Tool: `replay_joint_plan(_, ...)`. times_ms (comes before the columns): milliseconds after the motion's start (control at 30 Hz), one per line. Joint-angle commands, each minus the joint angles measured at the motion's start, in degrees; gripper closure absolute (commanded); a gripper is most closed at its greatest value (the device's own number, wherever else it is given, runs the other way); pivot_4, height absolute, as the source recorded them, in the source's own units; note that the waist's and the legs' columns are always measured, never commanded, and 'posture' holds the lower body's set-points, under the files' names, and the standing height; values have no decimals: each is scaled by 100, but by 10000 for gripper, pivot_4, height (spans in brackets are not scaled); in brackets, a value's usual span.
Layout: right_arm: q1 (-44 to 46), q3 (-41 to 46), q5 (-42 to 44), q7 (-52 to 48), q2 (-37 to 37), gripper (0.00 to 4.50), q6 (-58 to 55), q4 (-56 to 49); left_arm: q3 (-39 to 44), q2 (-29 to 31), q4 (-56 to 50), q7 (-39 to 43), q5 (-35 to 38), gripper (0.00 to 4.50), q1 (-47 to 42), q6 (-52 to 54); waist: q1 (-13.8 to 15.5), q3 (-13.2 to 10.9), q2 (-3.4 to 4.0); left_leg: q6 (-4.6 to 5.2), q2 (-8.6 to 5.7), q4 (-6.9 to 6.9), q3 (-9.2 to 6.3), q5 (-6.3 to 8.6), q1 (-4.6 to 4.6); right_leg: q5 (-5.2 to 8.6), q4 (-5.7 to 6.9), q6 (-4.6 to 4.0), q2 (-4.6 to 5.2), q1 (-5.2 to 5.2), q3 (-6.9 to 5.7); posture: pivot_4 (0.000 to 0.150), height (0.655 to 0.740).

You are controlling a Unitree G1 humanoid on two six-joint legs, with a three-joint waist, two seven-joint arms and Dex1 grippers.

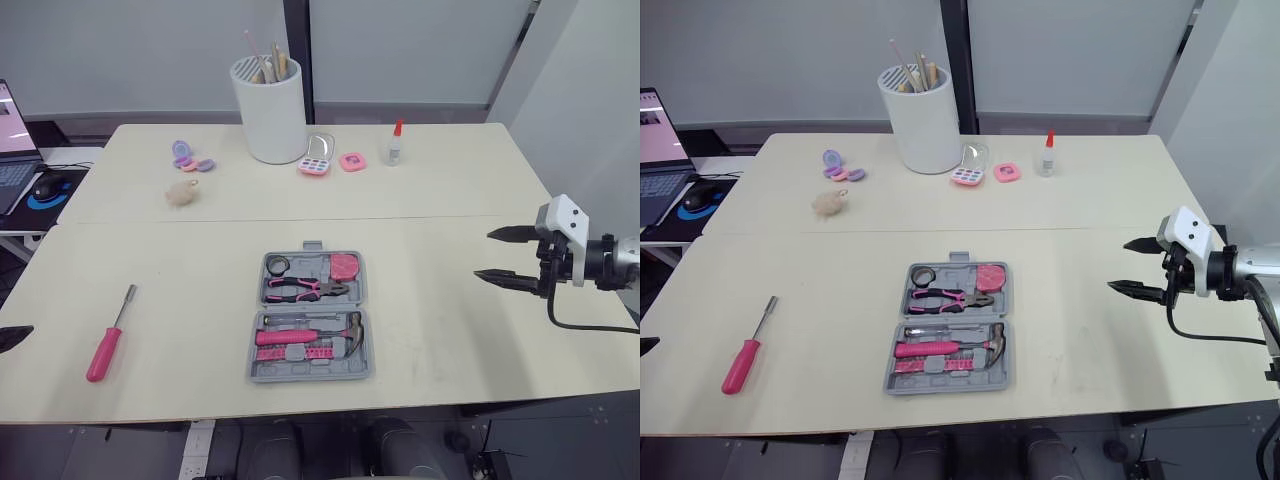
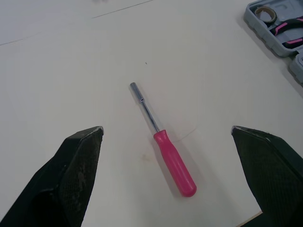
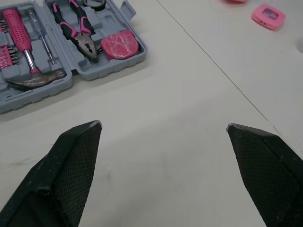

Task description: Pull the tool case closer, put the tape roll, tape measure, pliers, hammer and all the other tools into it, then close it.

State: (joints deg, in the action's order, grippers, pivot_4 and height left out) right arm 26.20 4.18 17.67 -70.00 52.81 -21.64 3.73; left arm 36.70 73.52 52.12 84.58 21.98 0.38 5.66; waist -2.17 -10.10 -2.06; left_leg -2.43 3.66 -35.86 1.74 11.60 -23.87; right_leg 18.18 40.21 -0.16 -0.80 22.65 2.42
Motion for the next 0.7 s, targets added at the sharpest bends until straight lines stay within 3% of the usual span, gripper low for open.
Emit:
replay_joint_plan(33,370,-148,122,8,-287,67,200,-257,550,-281,-751,-322,274,0,488,374,-44,0,0,0,1,0,-2,0,-1,0,2,0,0,1,2,1500,7400)
replay_joint_plan(133,769,-362,394,-55,-744,67,36,-537,1221,-983,-2690,-924,537,0,1448,1241,-114,0,0,-2,3,-2,-13,1,-1,0,20,0,4,5,10,1500,7400)
replay_joint_plan(267,1382,-776,922,-55,-1588,67,-337,-1111,1898,-2354,-4989,-1708,987,0,2679,2037,-178,4,-12,-6,2,-7,-30,4,0,1,42,-1,7,9,18,1500,7400)
replay_joint_plan(500,1856,-1061,1399,163,-2581,67,-549,-1487,1937,-4227,-6885,-2511,1127,0,4262,2058,-124,17,-32,-9,-4,-16,-35,5,7,3,49,-4,11,3,19,1500,7400)
replay_joint_plan(700,1873,-1181,1557,185,-2780,67,-645,-1699,1944,-4886,-7219,-3130,1045,0,4539,1605,33,25,-45,-10,-2,-23,-47,4,11,10,47,-14,10,-15,-3,1500,7400)
